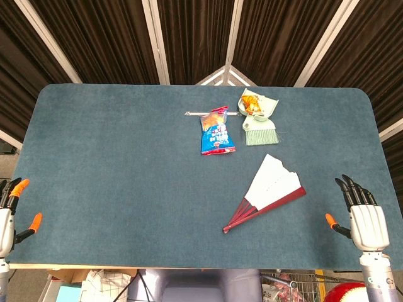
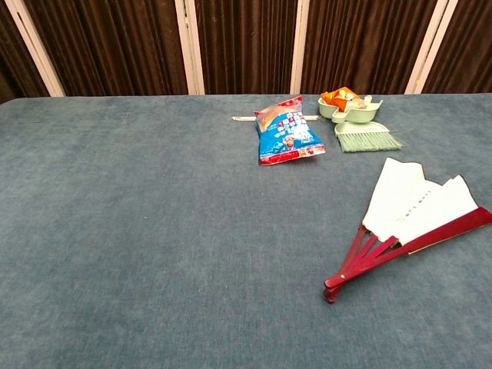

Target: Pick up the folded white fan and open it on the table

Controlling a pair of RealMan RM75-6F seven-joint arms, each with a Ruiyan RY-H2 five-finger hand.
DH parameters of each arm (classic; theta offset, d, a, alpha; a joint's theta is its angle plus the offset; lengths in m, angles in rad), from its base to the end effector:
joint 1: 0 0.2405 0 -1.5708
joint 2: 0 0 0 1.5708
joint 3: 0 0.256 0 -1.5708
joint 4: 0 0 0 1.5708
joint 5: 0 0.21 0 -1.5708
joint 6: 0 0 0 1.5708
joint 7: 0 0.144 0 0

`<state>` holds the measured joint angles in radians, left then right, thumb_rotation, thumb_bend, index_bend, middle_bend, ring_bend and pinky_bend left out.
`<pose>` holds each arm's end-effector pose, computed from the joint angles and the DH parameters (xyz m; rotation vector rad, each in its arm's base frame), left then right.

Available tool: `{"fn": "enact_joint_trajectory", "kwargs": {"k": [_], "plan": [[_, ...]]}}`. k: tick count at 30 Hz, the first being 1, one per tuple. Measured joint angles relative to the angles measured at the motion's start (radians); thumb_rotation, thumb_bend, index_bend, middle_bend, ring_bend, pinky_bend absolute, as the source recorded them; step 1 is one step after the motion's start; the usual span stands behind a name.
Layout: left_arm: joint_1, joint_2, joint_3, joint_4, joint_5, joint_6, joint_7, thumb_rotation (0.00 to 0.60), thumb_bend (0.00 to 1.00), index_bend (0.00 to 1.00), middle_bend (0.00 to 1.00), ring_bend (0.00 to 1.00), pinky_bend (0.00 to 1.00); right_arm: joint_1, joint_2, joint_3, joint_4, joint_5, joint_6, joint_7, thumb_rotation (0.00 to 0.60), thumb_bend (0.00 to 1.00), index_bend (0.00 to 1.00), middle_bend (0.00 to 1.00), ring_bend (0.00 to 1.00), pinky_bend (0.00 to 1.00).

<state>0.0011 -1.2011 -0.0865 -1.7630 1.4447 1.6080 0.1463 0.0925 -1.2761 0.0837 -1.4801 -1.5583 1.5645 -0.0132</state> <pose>-0.2881 0.1596 0.1470 -1.1761 -0.9363 -0.9530 -0.3060 -0.1901 0.1323 1.3591 -0.8050 1.0177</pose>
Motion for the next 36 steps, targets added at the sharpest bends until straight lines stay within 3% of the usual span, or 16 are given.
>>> {"fn": "enact_joint_trajectory", "kwargs": {"k": [15, 22, 29, 36], "plan": [[-0.005, -0.013, -0.014, 0.002, -0.001, 0.008, -0.012, 0.6, 0.44, 0.15, 0.08, 0.0, 0.03, 0.008, 0.004, -0.025, 0.012, -0.053, -0.004, 0.039, 0.6, 0.24, 0.17, 0.13, 0.19, 0.24], [0.004, 0.004, -0.024, -0.001, -0.02, 0.018, -0.03, 0.6, 0.44, 0.14, 0.07, 0.0, 0.03, 0.034, -0.022, -0.072, 0.001, -0.107, -0.066, 0.011, 0.6, 0.24, 0.19, 0.13, 0.19, 0.24], [0.008, 0.018, -0.037, -0.002, -0.038, 0.02, -0.064, 0.6, 0.44, 0.14, 0.07, 0.0, 0.03, 0.076, -0.121, -0.129, -0.007, -0.188, -0.148, -0.065, 0.6, 0.24, 0.24, 0.13, 0.19, 0.24], [0.004, 0.014, -0.034, -0.001, -0.038, 0.011, -0.056, 0.6, 0.44, 0.14, 0.07, 0.0, 0.03, 0.096, -0.22, -0.147, 0.022, -0.223, -0.163, -0.063, 0.6, 0.24, 0.27, 0.13, 0.19, 0.24]]}}
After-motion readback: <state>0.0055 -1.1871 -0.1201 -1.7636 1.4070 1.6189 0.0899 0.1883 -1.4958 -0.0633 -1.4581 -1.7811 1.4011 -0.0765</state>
